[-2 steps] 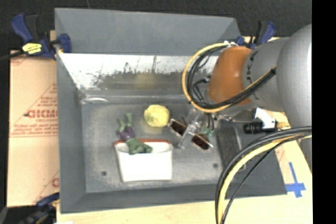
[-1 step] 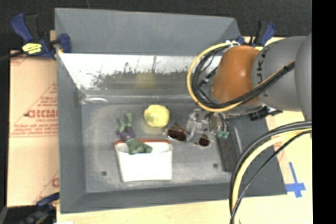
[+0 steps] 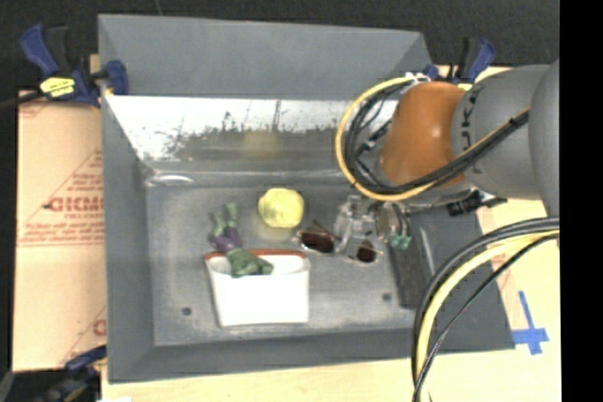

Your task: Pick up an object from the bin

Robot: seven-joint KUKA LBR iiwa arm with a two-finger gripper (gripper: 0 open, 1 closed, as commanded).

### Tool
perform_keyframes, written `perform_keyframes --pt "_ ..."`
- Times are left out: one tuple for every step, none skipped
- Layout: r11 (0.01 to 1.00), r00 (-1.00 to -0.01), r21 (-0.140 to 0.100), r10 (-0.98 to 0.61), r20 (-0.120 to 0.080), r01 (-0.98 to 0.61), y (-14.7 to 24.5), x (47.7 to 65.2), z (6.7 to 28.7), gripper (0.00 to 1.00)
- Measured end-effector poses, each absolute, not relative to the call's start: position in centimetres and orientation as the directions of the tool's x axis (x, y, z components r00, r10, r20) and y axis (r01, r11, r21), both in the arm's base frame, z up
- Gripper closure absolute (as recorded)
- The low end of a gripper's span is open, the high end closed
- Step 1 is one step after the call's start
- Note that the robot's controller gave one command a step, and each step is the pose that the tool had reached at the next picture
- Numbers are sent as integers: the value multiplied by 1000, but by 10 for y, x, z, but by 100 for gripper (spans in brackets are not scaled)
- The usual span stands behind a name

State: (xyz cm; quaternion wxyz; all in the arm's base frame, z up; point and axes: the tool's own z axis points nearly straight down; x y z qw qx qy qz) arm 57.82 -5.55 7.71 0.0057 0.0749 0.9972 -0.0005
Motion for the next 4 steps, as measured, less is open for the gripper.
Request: perform_keyframes --pt "989 -989 -1 149 -12 149 -56 578 78 100" --pt "989 -989 -1 148 -7 148 -56 577 110 100" --pt "989 -989 -1 148 -10 148 -56 577 139 100" --pt "989 -989 0 147 -10 147 -56 578 160 100"
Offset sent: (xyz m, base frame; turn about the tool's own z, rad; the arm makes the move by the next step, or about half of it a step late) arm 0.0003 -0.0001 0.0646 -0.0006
